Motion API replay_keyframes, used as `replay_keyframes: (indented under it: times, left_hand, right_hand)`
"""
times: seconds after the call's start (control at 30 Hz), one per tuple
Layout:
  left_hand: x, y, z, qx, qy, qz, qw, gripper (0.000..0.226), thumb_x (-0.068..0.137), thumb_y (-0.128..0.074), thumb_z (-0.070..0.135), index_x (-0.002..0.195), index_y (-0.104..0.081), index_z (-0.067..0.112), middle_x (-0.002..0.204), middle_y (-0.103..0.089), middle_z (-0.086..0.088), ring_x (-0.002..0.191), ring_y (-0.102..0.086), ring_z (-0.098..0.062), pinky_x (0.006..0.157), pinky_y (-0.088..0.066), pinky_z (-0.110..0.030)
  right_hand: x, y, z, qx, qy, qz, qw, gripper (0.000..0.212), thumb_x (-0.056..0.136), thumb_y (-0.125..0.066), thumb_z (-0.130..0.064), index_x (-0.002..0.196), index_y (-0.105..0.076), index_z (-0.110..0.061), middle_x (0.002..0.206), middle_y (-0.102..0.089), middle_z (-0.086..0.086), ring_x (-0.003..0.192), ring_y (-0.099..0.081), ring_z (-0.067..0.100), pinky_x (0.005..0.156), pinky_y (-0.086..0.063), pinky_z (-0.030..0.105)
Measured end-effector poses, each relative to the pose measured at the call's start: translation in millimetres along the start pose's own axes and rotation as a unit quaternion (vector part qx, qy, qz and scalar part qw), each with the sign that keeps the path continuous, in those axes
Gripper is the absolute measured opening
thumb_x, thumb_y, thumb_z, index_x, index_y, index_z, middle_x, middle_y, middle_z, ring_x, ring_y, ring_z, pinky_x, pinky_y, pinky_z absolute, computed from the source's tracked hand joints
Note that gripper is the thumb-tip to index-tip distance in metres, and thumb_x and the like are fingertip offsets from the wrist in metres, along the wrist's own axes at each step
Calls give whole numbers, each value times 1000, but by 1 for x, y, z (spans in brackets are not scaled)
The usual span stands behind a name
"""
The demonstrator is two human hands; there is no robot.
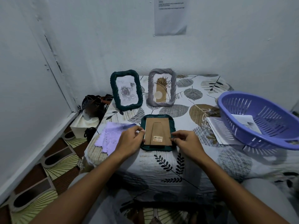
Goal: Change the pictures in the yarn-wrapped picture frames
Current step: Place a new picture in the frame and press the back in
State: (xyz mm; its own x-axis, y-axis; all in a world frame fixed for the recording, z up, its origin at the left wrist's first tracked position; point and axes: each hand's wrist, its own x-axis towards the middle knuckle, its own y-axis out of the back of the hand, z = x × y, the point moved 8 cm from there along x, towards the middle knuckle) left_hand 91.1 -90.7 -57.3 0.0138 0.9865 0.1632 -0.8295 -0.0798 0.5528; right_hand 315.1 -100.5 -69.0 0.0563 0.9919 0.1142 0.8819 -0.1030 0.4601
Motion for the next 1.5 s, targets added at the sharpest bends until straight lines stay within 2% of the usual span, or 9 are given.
replay_keyframes:
  times: [0.13, 0.27, 0.4, 0.6, 0.8, 0.97, 1.1, 1.3, 1.5]
  left_hand:
    - [14, 7, 8, 60, -46, -6, 997, 11, 89, -60, 19, 95, -68, 18, 84, -70, 4, 77, -65, -12, 73, -52, -27]
    - [38, 10, 12, 84, -78, -26, 993, 15, 87, -64, 12, 100, -70, 11, 88, -68, 3, 85, -64, -12, 85, -52, -30]
    - [71, 9, 9, 135, -94, -41, 986, 20, 87, -64, 11, 106, -70, 9, 99, -69, -2, 89, -61, -13, 81, -46, -24]
    - [126, -4, 2, 240, -140, -98, 956, 25, 81, -68, 16, 105, -74, 18, 106, -71, -3, 104, -61, -19, 91, -48, -33]
    - [148, -22, -1, 285, -173, -179, 925, 22, 78, -72, 15, 98, -77, 24, 94, -73, 5, 90, -63, -14, 79, -48, -26]
    - [157, -25, -3, 270, -194, -201, 921, 20, 78, -76, 16, 97, -78, 22, 90, -74, 7, 81, -58, -4, 70, -38, -13]
    - [162, -27, -3, 276, -213, -223, 910, 19, 78, -78, 20, 97, -78, 23, 92, -74, 8, 83, -58, -6, 76, -46, -22]
    - [163, -30, -4, 285, -246, -220, 900, 15, 78, -77, 23, 93, -78, 26, 90, -73, 8, 86, -57, -9, 79, -51, -34]
    - [161, -28, -6, 275, -266, -204, 901, 15, 77, -77, 24, 92, -78, 27, 88, -71, 9, 90, -58, -12, 79, -50, -37]
  right_hand:
    - [9, 6, -10, -47, 28, 12, 998, 21, 86, -61, -4, 104, -72, -9, 92, -70, 0, 83, -64, 6, 75, -50, 16]
    - [31, 8, -20, -75, 53, 5, 996, 23, 84, -62, -4, 104, -72, -9, 99, -71, 2, 93, -64, 12, 87, -51, 27]
    - [65, 9, -22, -117, 73, -1, 990, 24, 84, -62, -4, 105, -73, -10, 101, -72, 3, 96, -64, 16, 88, -52, 34]
    - [118, 4, -14, -177, 67, -38, 981, 26, 89, -59, -2, 112, -69, -9, 109, -69, 6, 92, -60, 14, 80, -47, 26]
    - [145, -15, -2, -227, 64, -150, 960, 23, 86, -65, -4, 106, -72, -12, 105, -71, 4, 90, -62, 9, 85, -50, 25]
    - [159, -16, -1, -245, 75, -189, 948, 27, 80, -73, -7, 106, -73, -12, 102, -72, 1, 86, -63, 7, 77, -47, 16]
    - [164, -16, -4, -252, 82, -228, 937, 25, 79, -75, -11, 104, -74, -14, 99, -73, -1, 83, -63, 4, 75, -46, 14]
    - [165, -17, -5, -250, 110, -245, 930, 21, 78, -77, -11, 98, -76, -14, 92, -75, -1, 73, -62, -2, 65, -45, 2]
    - [163, -16, -1, -212, 117, -233, 942, 19, 77, -77, -11, 96, -77, -10, 87, -74, -1, 70, -62, -5, 64, -44, 2]
